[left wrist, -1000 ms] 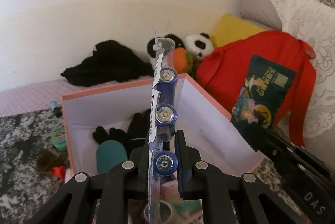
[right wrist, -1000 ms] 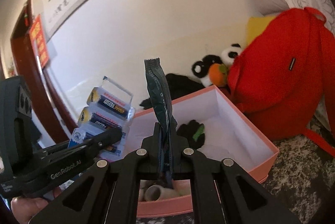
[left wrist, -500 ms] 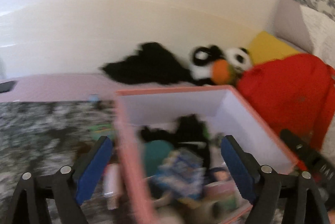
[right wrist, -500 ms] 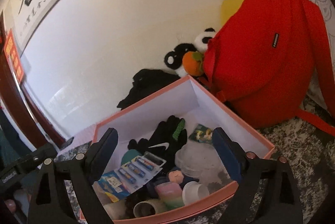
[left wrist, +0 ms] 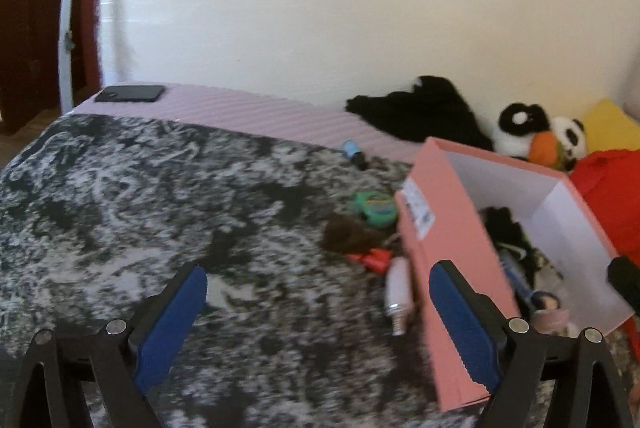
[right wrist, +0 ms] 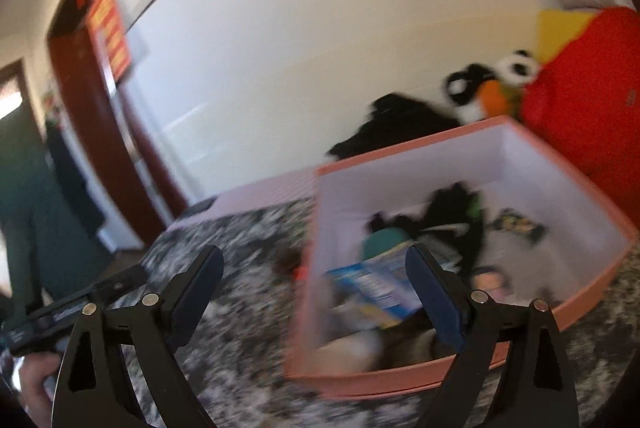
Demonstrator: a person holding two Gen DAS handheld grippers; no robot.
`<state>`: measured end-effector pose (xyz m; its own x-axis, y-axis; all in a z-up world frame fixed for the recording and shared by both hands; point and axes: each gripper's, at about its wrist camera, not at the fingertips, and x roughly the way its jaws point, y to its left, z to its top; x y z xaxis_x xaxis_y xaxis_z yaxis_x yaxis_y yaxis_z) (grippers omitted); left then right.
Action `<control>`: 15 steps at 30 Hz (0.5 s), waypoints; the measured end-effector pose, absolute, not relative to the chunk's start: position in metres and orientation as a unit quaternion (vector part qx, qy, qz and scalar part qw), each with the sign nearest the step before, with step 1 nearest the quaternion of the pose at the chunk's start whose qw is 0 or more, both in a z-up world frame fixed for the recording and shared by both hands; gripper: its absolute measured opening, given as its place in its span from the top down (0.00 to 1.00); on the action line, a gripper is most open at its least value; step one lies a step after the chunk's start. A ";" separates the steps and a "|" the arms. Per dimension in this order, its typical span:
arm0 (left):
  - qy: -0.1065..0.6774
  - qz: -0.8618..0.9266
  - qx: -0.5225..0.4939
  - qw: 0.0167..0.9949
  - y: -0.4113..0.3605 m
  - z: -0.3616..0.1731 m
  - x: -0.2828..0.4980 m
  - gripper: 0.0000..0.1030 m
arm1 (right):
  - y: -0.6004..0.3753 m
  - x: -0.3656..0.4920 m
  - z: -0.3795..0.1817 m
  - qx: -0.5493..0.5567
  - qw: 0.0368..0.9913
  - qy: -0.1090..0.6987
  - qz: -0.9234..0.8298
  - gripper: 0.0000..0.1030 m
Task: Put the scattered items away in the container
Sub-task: 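Carry the battery pack and green packet into the pink box and release both, then grasp the white LED bulb with the left gripper while the right grasps the red cone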
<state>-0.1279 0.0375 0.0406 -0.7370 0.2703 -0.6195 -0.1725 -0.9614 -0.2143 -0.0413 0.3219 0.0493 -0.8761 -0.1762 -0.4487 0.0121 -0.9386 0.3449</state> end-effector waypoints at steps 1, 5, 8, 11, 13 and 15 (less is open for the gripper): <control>-0.069 0.929 -0.344 0.117 0.034 0.038 -0.129 0.09 | 0.310 -0.045 0.046 0.250 0.058 -0.162 -0.953 0.08; -0.051 0.927 -0.353 0.114 0.030 0.019 -0.133 0.09 | 0.273 -0.059 0.031 0.275 0.092 -0.159 -0.944 0.08; -0.036 0.923 -0.365 0.120 0.040 0.001 -0.139 0.09 | 0.265 -0.068 0.018 0.298 0.098 -0.177 -0.933 0.08; -0.020 0.915 -0.380 0.130 0.058 -0.017 -0.146 0.09 | 0.269 -0.076 0.005 0.315 0.085 -0.196 -0.925 0.08; -0.018 0.910 -0.391 0.140 0.071 -0.028 -0.152 0.09 | 0.280 -0.080 -0.002 0.321 0.073 -0.215 -0.919 0.08; -0.012 0.904 -0.400 0.150 0.087 -0.038 -0.157 0.09 | 0.291 -0.080 -0.003 0.319 0.064 -0.232 -0.917 0.09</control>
